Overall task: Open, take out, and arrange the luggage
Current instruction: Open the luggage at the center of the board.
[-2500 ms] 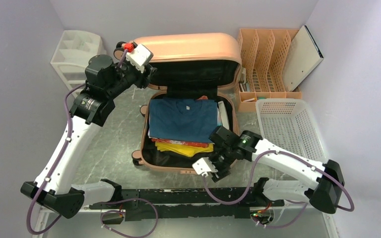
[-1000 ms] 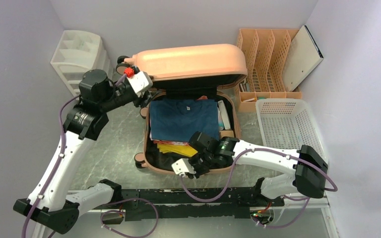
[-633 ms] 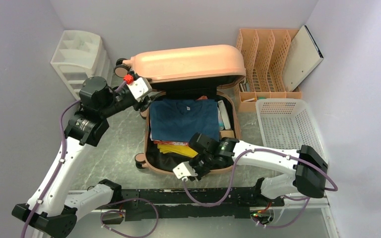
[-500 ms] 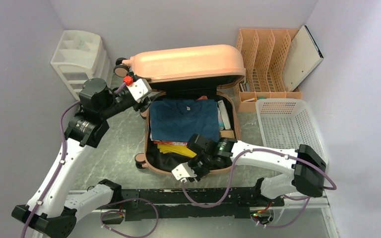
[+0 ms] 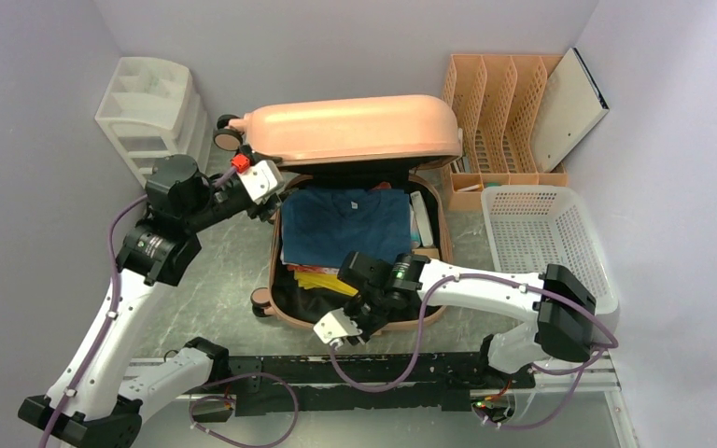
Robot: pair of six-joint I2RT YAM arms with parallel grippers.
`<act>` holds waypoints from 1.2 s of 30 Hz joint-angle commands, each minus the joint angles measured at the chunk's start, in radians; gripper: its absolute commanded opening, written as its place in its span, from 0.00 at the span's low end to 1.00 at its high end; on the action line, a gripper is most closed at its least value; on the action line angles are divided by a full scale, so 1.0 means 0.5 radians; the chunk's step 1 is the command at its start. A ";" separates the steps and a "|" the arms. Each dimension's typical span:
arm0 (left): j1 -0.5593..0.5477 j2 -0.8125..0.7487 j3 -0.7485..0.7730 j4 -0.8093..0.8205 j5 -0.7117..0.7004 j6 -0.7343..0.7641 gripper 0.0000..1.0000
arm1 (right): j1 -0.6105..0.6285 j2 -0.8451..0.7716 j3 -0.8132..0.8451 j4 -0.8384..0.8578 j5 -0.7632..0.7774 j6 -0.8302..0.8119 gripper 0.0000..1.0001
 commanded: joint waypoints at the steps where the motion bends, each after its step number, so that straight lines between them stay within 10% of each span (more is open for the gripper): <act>1: 0.024 0.096 -0.103 -0.402 0.038 0.014 0.65 | 0.250 -0.015 0.069 -0.573 -0.996 -0.312 0.00; 20: 0.107 0.045 -0.131 -0.466 0.212 0.042 0.67 | 0.333 0.006 0.108 -0.610 -1.054 -0.384 0.00; 26: 0.107 0.068 -0.146 -0.423 0.136 0.012 0.67 | 0.154 -0.216 0.167 -0.285 -0.611 -0.063 0.56; 36: 0.119 0.009 -0.195 -0.362 0.133 -0.063 0.67 | -0.016 -0.415 0.747 -0.506 -0.127 -0.058 0.82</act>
